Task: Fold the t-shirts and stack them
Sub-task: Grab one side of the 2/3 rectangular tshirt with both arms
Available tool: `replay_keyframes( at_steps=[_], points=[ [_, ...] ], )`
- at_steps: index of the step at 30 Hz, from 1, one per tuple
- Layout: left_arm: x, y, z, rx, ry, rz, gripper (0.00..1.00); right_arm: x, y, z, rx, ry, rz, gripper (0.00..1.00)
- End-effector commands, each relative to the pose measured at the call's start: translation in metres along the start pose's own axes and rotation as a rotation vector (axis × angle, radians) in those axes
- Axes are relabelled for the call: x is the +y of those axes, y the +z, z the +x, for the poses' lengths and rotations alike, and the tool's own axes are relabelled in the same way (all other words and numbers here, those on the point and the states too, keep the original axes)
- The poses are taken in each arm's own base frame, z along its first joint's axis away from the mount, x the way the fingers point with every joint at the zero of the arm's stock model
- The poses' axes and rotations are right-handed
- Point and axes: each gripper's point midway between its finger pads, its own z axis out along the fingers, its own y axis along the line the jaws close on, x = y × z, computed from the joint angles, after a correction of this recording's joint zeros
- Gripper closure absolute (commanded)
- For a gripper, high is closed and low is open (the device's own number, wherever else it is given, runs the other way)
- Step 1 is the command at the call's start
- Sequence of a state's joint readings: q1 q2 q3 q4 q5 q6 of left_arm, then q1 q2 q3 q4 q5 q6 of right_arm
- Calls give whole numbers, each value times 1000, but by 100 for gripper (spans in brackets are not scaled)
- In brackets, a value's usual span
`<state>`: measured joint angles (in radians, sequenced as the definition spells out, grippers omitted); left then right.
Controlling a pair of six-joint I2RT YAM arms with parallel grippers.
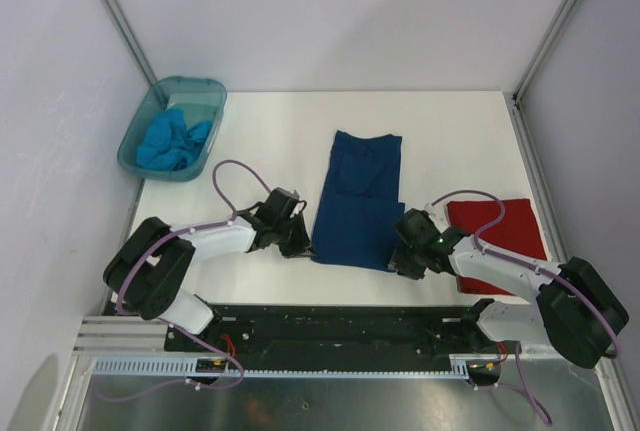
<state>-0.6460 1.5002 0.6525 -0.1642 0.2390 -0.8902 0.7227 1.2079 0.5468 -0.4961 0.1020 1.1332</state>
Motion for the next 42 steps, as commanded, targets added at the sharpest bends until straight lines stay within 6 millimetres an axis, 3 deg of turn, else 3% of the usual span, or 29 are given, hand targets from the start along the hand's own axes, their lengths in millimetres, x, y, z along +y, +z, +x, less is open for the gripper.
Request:
replay_keyframes(
  at_steps=[1,6,11,13,24,29,35,39,42],
  points=[
    [1,1,4,4,26,10,100,-5,8,-2,-37,-3,35,64],
    [4,1,7,10,32,5,100,-12,12,2,-34,-22,74,70],
    [3,0,6,9,53,10,100,-16,10,2,-41,-40,86,93],
    [1,-1,7,17,72,21,100,-13,6,0,-42,-44,71,98],
    [-12,-31,36,67,158,161,100,-7,-52,-7,-81,-82,-51,100],
    [-27,-52,33,22,171,227,100,-2,-78,-22,-144,-104,-73,100],
    [-59,-75,2,-99,188,278,100,21,-102,-52,-248,-138,-84,100],
    [-83,-89,-40,-195,166,294,100,44,-112,-89,-319,-139,-107,100],
    [-106,-95,-82,-265,160,298,100,63,-113,-129,-370,-113,-145,100]
  ],
)
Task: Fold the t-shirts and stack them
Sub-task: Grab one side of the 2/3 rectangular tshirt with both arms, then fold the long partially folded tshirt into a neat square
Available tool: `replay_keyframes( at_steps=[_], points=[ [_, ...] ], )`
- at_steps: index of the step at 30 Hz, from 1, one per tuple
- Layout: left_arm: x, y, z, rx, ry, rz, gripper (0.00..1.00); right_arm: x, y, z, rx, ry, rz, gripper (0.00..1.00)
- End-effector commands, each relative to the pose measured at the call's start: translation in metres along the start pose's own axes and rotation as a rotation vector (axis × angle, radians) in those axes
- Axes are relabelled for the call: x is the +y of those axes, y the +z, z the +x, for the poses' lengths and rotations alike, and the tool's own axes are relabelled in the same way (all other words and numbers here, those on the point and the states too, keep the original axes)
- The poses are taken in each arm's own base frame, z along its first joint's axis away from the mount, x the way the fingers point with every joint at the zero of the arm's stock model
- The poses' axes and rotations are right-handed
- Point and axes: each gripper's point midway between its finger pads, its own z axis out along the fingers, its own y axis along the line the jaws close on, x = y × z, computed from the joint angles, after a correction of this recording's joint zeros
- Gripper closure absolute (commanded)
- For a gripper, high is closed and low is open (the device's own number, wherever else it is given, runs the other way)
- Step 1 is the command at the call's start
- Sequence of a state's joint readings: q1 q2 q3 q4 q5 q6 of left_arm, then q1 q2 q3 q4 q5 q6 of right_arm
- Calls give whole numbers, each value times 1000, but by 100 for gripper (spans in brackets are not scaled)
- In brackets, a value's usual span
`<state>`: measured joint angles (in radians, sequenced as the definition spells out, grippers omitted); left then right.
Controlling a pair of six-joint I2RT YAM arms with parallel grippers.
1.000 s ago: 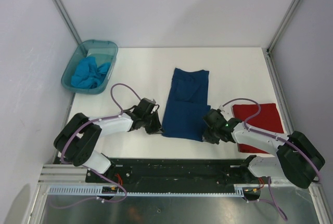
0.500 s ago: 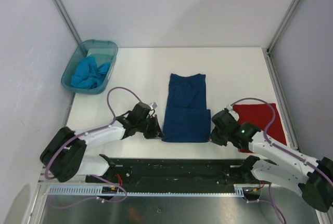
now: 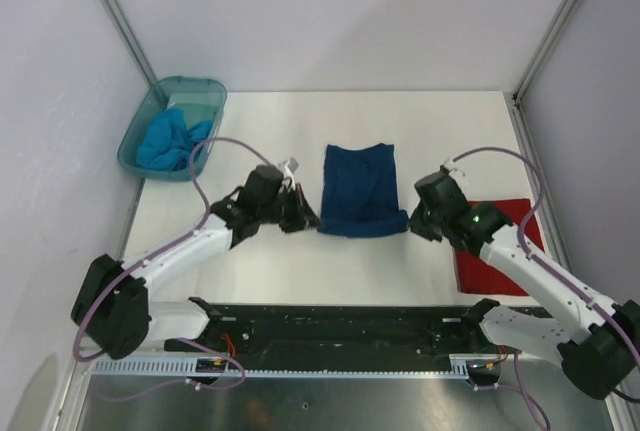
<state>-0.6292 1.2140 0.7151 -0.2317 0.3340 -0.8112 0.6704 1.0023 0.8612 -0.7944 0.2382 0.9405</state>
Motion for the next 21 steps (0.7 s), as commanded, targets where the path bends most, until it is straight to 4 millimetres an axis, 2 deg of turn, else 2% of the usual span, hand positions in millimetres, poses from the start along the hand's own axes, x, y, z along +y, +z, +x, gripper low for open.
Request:
replay_keyframes(
  at_steps=[1,4,7,12,15,17,19,21],
  points=[
    [-36,2,-84,-168,32,25,100,22,10,-75,-149,5,-41,100],
    [-42,15,-134,-223,3,9,100,37,31,-123,-201,27,-58,100],
    [-32,37,-180,-253,-35,-22,100,50,57,-166,-248,30,-79,100],
    [-13,81,-254,-303,-58,-46,100,65,130,-218,-276,60,-135,100],
    [22,127,-282,-303,-86,-94,100,69,187,-239,-247,93,-164,100],
    [34,152,-297,-296,-103,-81,100,71,220,-250,-227,97,-165,100],
    [43,167,-310,-306,-114,-79,100,75,243,-259,-210,95,-161,100],
    [51,174,-318,-315,-132,-80,100,79,258,-265,-195,98,-156,100]
  ],
)
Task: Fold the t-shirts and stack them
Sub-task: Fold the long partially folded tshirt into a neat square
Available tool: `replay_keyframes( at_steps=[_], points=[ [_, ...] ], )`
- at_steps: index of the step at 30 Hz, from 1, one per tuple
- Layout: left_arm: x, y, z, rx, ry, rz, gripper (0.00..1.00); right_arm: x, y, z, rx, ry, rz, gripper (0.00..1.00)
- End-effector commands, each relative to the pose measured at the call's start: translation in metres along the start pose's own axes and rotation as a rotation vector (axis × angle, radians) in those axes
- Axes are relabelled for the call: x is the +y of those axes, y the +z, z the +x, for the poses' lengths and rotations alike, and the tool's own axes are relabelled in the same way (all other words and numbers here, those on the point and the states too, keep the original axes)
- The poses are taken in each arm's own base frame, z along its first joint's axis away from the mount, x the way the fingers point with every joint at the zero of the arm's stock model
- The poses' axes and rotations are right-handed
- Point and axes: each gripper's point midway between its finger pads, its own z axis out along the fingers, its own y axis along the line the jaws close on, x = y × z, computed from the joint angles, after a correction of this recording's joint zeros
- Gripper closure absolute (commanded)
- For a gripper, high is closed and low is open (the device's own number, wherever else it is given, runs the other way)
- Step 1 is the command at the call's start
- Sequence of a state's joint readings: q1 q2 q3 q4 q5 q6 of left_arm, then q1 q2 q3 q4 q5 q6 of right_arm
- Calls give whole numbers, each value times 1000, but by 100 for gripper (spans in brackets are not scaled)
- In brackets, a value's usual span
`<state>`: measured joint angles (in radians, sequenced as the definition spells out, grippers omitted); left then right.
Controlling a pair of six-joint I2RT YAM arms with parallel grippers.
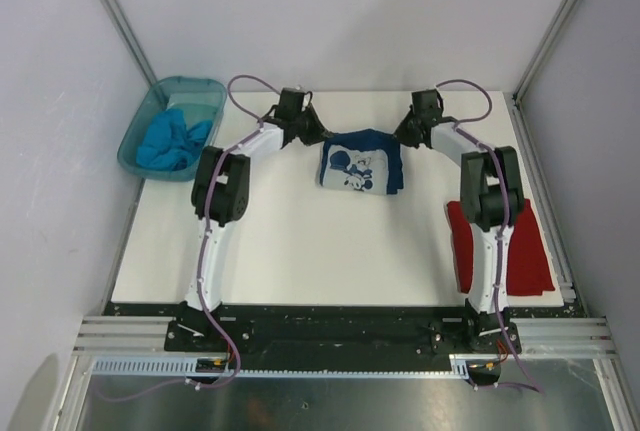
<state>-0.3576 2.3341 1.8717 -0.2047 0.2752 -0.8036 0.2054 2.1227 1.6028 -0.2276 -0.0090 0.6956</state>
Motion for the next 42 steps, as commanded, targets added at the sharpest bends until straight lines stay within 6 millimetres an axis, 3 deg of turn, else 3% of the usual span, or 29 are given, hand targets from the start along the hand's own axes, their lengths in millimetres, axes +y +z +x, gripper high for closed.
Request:
replay_keyframes(
  at_steps=[1,4,7,9,12,14,16,19,23,26,28,33,37,42],
  points=[
    [-3,12,-26,-45,-7,23,100,35,19,-34,-43,-14,-93,100],
    [2,13,-34,-63,-10,15,100,38,27,-39,-44,-7,-92,98],
    [4,8,-44,-83,2,18,93,37,26,-45,-48,-15,-78,77],
    [4,0,-55,-104,12,24,77,40,15,-55,-68,-30,-72,62],
    [1,-16,-73,-135,37,39,41,48,-6,-69,-93,-67,-62,51],
    [-5,-31,-80,-148,60,55,31,53,-18,-70,-85,-94,-56,50],
    [-9,-46,-79,-156,77,51,28,58,-29,-65,-82,-128,-42,52],
    [-4,-65,-68,-151,87,23,35,68,-36,-48,-63,-187,-57,62],
    [0,-74,-24,-63,84,18,66,91,-24,-17,-5,-248,-139,79],
    [-1,-78,11,5,78,19,87,110,-10,9,45,-282,-209,83],
    [-1,-77,33,50,67,25,95,123,-2,24,74,-299,-257,85],
    [5,-63,71,141,23,57,100,149,23,51,124,-302,-380,86],
    [22,-57,84,159,-6,13,100,155,47,65,170,-275,-425,86],
    [46,-56,97,165,-38,-59,100,165,66,64,164,-183,-473,80]
  ],
)
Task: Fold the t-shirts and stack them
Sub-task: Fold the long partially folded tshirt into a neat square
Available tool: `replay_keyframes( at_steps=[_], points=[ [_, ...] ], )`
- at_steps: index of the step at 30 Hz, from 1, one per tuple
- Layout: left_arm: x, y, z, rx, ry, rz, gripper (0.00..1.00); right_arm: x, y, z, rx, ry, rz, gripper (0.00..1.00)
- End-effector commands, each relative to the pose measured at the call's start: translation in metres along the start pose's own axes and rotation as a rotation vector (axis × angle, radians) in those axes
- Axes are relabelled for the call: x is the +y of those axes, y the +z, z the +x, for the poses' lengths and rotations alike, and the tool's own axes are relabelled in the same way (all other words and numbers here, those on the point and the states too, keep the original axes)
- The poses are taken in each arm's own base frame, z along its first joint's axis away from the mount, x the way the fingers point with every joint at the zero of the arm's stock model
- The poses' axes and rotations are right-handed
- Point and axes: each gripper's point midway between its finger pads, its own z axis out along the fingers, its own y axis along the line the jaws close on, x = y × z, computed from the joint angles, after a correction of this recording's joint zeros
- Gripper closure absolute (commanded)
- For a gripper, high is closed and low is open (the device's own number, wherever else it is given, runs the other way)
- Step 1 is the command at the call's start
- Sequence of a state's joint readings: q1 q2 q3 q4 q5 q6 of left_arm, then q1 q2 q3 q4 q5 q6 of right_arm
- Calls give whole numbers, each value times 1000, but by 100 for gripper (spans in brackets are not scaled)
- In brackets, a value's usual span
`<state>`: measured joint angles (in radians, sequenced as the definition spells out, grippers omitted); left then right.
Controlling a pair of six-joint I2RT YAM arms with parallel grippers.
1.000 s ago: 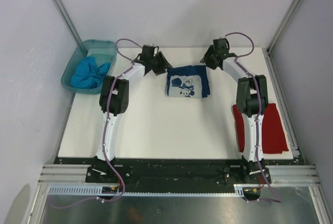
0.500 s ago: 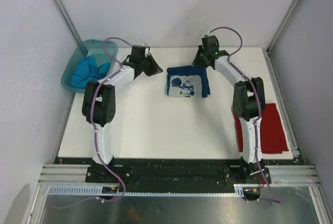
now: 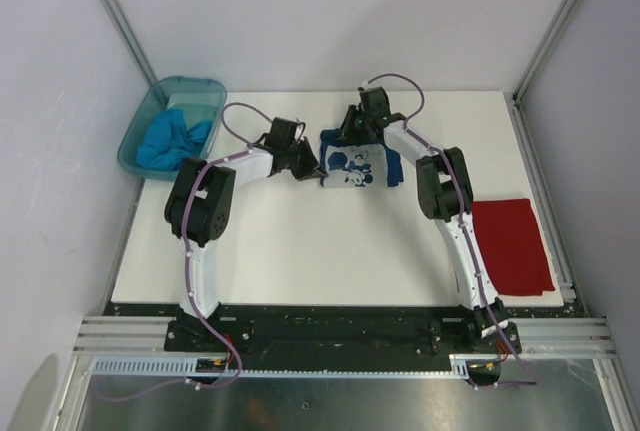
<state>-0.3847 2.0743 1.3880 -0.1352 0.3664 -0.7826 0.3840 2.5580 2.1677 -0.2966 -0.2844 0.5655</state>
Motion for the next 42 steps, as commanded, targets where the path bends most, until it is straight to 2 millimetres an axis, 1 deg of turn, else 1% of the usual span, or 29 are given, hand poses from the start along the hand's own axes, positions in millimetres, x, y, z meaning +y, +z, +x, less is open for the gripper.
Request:
replay_keyframes(
  at_steps=[1,3,7,10,12,15,19,23,26,28,30,34,36,38,40,42],
  points=[
    [15,3,4,-14,-39,-36,100,30,3,-38,-95,66,-135,76],
    [23,6,11,0,-50,-55,100,28,10,-42,-101,108,-143,71],
    [30,8,17,9,-57,-73,100,26,13,-50,-113,174,-146,67],
    [31,8,19,13,-56,-76,100,23,9,-56,-120,203,-147,65],
    [29,8,18,11,-53,-72,100,21,2,-63,-133,197,-136,64],
    [27,7,16,7,-42,-68,100,15,-16,-80,-162,180,-110,62],
    [20,6,13,9,-28,-45,100,8,-50,-105,-196,162,-58,60],
    [6,-1,5,0,3,-5,95,3,-84,-113,-203,132,15,58],
    [-8,-11,-3,-17,28,31,85,-6,-116,-110,-200,132,108,58],
    [-17,-20,-7,-24,42,56,76,-23,-139,-94,-174,149,205,58],
    [-25,-29,-11,-34,57,78,69,-39,-166,-75,-160,162,305,57],
    [-36,-46,-26,-66,73,113,59,-77,-229,-27,-145,190,526,55],
    [-38,-52,-33,-76,69,127,56,-93,-260,-5,-156,210,615,52],
    [-40,-57,-39,-79,59,143,55,-108,-288,19,-152,228,698,51],
    [-41,-61,-40,-81,53,151,55,-122,-311,41,-143,245,782,50],
    [-43,-63,-40,-79,51,158,55,-135,-328,58,-136,257,850,50]
  ],
)
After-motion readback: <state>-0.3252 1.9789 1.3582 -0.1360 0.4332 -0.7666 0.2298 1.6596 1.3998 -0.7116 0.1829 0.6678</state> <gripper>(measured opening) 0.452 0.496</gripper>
